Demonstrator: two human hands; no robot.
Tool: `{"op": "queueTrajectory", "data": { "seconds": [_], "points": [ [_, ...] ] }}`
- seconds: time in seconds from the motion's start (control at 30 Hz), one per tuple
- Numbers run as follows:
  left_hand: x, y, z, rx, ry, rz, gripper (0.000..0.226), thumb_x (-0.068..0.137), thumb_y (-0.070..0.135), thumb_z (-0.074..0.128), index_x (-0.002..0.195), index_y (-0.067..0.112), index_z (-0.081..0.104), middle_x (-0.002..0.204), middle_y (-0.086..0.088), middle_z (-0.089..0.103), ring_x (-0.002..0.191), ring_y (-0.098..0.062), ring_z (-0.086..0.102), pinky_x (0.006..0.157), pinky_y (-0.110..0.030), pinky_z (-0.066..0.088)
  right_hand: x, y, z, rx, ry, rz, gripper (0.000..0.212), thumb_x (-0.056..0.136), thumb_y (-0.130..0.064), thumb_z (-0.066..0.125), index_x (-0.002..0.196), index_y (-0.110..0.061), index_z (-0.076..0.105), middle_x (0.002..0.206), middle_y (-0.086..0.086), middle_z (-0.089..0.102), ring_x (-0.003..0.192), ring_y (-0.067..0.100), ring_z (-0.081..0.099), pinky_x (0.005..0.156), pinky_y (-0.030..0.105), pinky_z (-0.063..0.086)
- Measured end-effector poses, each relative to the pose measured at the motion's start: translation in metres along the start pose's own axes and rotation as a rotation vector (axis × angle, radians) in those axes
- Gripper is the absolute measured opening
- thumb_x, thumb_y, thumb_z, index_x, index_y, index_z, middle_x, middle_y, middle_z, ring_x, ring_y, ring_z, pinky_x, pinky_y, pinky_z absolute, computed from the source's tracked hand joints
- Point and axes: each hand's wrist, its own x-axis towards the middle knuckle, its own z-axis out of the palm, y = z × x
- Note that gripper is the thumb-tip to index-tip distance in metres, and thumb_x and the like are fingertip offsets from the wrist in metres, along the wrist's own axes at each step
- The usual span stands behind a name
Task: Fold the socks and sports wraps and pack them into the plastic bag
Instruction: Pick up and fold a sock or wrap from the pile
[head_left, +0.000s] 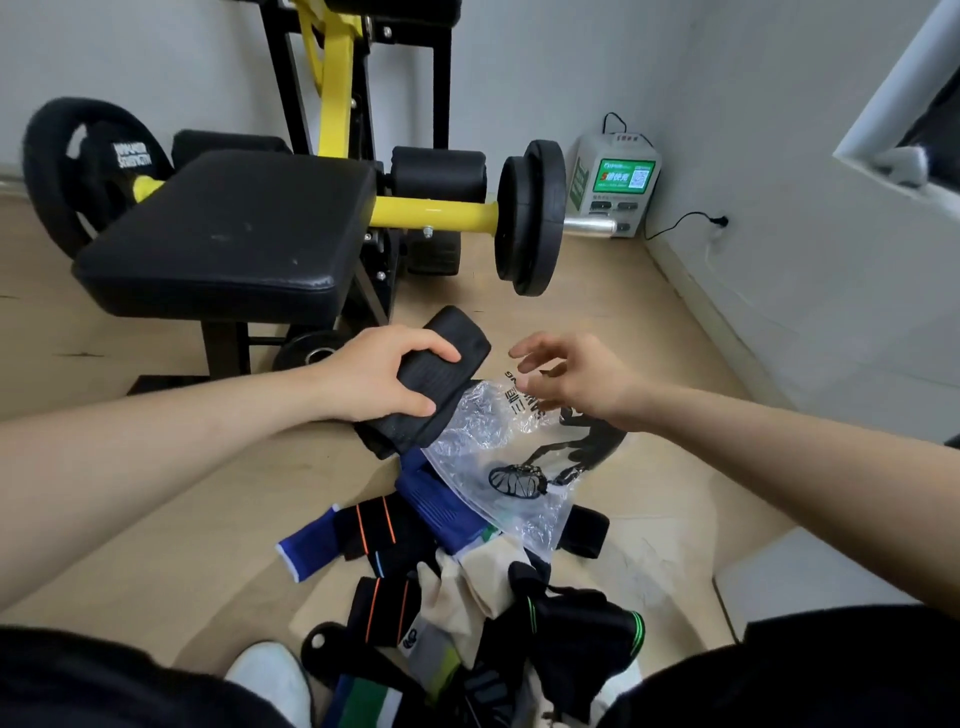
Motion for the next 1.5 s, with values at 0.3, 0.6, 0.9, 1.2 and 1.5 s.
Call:
{"op": "queueTrajectory", "data": {
  "seconds": [0.3, 0.6, 0.9, 1.2, 1.5],
  "points": [
    [-0.008, -0.071, 0.038, -0.032, -0.059, -0.127, 0.059, 0.075, 0.023, 0.088, 0.125, 0.041, 0.062, 0.120, 0.004, 0.057, 0.114, -0.015, 0.055, 0.101, -0.035, 0.045, 0.058, 0.111, 0.101, -0.677, -0.337, 0.012, 0.037, 0.089, -0.026, 0.071, 0.124, -0.017, 0.062, 0.115, 0.003, 0.066, 0.086, 0.015, 0.058, 0.078, 0.026, 0.047],
    [-0.013, -0.105, 0.055, -0.121, 0.028, -0.214, 0.059, 0.073, 0.024, 0.089, 0.123, 0.043, 0.064, 0.126, 0.006, 0.059, 0.116, -0.012, 0.055, 0.095, -0.027, 0.045, 0.080, 0.194, 0.181, -0.833, -0.229, 0.071, 0.016, 0.094, -0.024, 0.050, 0.107, -0.018, 0.057, 0.101, 0.008, 0.067, 0.092, 0.031, 0.064, 0.070, 0.032, 0.045],
    [-0.012, -0.094, 0.055, -0.190, 0.006, -0.219, 0.059, 0.074, 0.020, 0.088, 0.122, 0.044, 0.064, 0.125, 0.008, 0.060, 0.112, -0.010, 0.060, 0.099, -0.035, 0.051, 0.072, 0.215, 0.180, -0.983, -0.250, 0.075, 0.061, 0.085, -0.041, 0.067, 0.134, -0.015, 0.041, 0.123, 0.009, 0.053, 0.116, 0.032, 0.050, 0.089, 0.043, 0.048],
    [-0.017, -0.094, 0.060, -0.162, -0.010, -0.227, 0.060, 0.073, 0.018, 0.089, 0.124, 0.039, 0.065, 0.126, 0.007, 0.060, 0.114, -0.011, 0.057, 0.099, -0.027, 0.045, 0.068, 0.228, 0.183, -0.730, -0.104, 0.047, 0.031, 0.092, -0.014, 0.055, 0.122, -0.019, 0.058, 0.098, 0.006, 0.070, 0.088, 0.032, 0.065, 0.062, 0.031, 0.043],
    [-0.010, -0.090, 0.060, -0.166, -0.020, -0.241, 0.060, 0.073, 0.019, 0.089, 0.123, 0.042, 0.064, 0.122, 0.005, 0.058, 0.113, -0.014, 0.058, 0.099, -0.033, 0.049, 0.075, 0.179, 0.136, -0.617, -0.156, -0.171, 0.065, 0.089, 0.009, 0.050, 0.145, -0.023, 0.046, 0.109, 0.009, 0.062, 0.089, 0.030, 0.063, 0.081, 0.039, 0.053]
  ]
}}
